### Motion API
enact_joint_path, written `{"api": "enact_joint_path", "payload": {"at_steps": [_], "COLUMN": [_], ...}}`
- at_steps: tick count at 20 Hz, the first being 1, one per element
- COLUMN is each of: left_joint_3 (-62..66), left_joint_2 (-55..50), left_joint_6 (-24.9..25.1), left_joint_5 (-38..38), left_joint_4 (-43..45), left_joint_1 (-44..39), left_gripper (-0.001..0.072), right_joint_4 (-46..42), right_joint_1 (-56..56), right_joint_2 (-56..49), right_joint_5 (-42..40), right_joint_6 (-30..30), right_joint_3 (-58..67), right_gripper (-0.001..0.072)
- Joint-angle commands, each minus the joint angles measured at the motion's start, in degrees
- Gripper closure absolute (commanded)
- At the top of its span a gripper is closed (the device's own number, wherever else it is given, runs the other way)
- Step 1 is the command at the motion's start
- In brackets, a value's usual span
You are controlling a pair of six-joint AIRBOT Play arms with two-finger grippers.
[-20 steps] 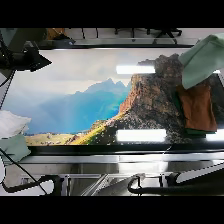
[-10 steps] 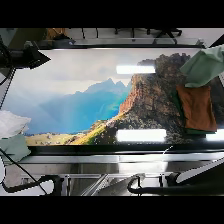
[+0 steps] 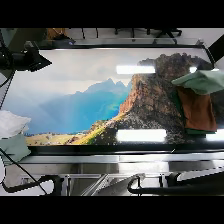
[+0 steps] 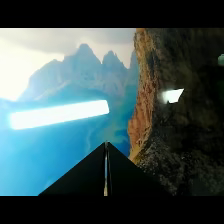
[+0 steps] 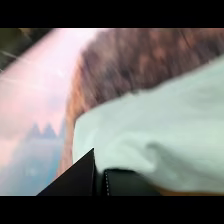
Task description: Fold the shirts.
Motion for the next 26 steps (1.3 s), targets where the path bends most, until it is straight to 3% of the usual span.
{"api": "enact_joint_path", "payload": {"at_steps": [1, 5, 14, 15, 16, 17, 18, 21, 23, 26], "left_joint_3": [0.04, 0.04, 0.04, 0.04, 0.04, 0.04, 0.04, 0.04, 0.07, 0.07], "left_joint_2": [-0.02, -0.02, -0.02, -0.02, -0.04, -0.04, -0.04, -0.04, -0.02, 0.17], "left_joint_6": [0.09, 0.13, 0.74, 0.74, 0.72, 0.74, 0.74, 0.74, 0.76, 0.74], "left_joint_5": [-0.83, -2.60, -3.85, -3.82, -3.80, -3.80, -3.80, -3.56, -2.84, -3.45], "left_joint_4": [0.00, 0.04, 0.04, 0.04, 0.02, 0.04, 0.04, 0.02, 0.02, -0.09], "left_joint_1": [0.04, 0.04, 0.04, 0.04, 0.04, 0.04, 0.04, 0.04, 0.04, 0.04], "left_gripper": [0.0696, 0.0696, 0.0696, 0.0696, 0.0696, 0.0696, 0.0696, 0.0696, 0.0696, 0.0696], "right_joint_4": [-15.63, -25.20, -32.87, -33.11, -33.09, -33.03, -33.05, -30.42, -22.75, -16.50], "right_joint_1": [-0.66, -0.66, -0.66, -0.66, -0.66, -0.63, -0.61, -0.63, -0.61, 0.11], "right_joint_2": [4.59, 6.03, 7.74, 7.65, 7.48, 7.23, 6.84, 7.08, 8.00, 10.29], "right_joint_5": [11.56, 19.58, 15.85, 12.90, 9.81, 7.34, 6.56, 7.69, 9.01, 9.94], "right_joint_6": [15.56, 22.29, 19.50, 19.30, 18.88, 18.01, 16.72, 16.35, 16.63, 22.86], "right_joint_3": [-1.88, -4.74, -30.34, -33.53, -35.80, -37.31, -37.83, -34.69, -28.48, -19.10], "right_gripper": [0.0694, 0.0694, 0.0683, 0.0591, 0.0374, 0.0222, 0.0178, 0.0180, 0.0187, 0.0192]}}
